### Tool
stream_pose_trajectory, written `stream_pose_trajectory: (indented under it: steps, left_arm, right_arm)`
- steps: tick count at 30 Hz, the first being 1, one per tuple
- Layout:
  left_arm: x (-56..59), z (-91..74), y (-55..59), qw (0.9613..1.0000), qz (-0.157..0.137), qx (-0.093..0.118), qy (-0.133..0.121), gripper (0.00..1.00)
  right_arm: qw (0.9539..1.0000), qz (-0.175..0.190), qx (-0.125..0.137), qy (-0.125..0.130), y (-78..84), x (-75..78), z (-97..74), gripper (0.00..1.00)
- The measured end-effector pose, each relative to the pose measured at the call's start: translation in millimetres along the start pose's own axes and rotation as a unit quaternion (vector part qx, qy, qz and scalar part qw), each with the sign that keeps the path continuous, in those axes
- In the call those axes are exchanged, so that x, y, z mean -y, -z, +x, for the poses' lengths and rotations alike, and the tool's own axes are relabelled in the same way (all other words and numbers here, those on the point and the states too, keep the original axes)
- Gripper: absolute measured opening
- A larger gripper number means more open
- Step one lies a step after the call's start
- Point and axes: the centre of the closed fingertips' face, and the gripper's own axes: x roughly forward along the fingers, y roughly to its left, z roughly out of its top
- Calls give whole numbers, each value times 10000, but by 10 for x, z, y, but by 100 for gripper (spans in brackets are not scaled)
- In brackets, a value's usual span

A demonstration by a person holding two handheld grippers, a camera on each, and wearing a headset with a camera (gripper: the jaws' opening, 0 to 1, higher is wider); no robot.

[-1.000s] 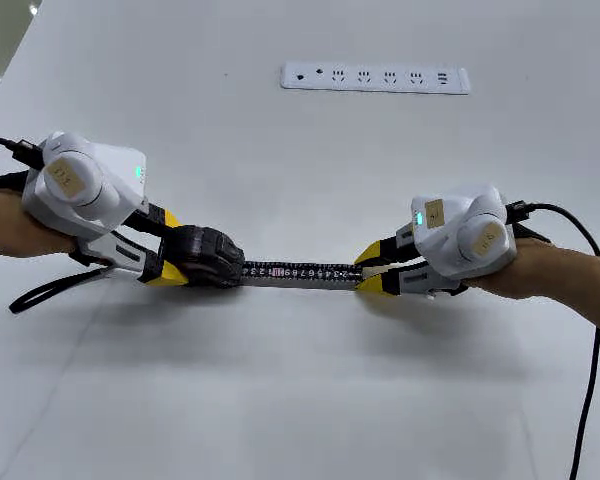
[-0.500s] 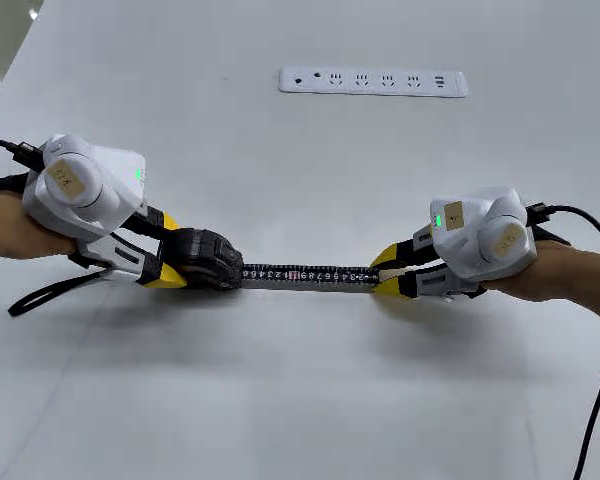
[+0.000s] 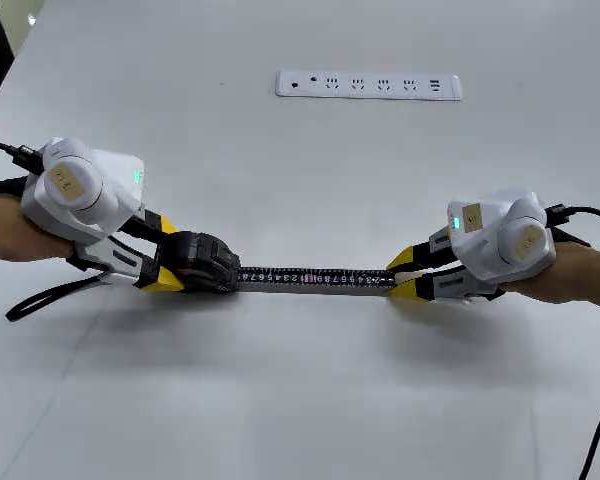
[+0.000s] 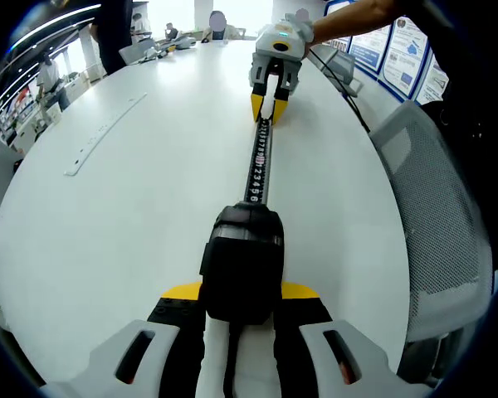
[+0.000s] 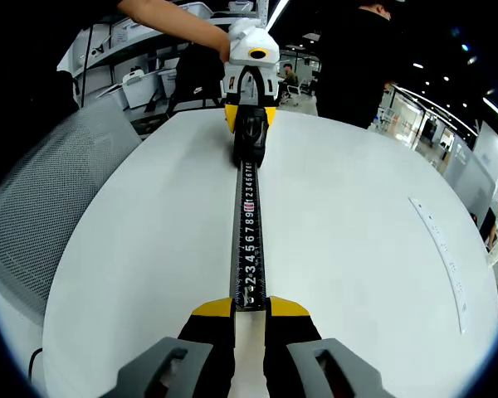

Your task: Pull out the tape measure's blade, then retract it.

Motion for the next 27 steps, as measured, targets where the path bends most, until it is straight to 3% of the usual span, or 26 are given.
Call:
stream_pose_trajectory:
  steps: [27]
  left_arm:
    - [-10, 2, 0, 10000, -22, -51, 21, 26]
  right_arm:
    - [9998, -10, -210, 40, 218, -12, -201, 8]
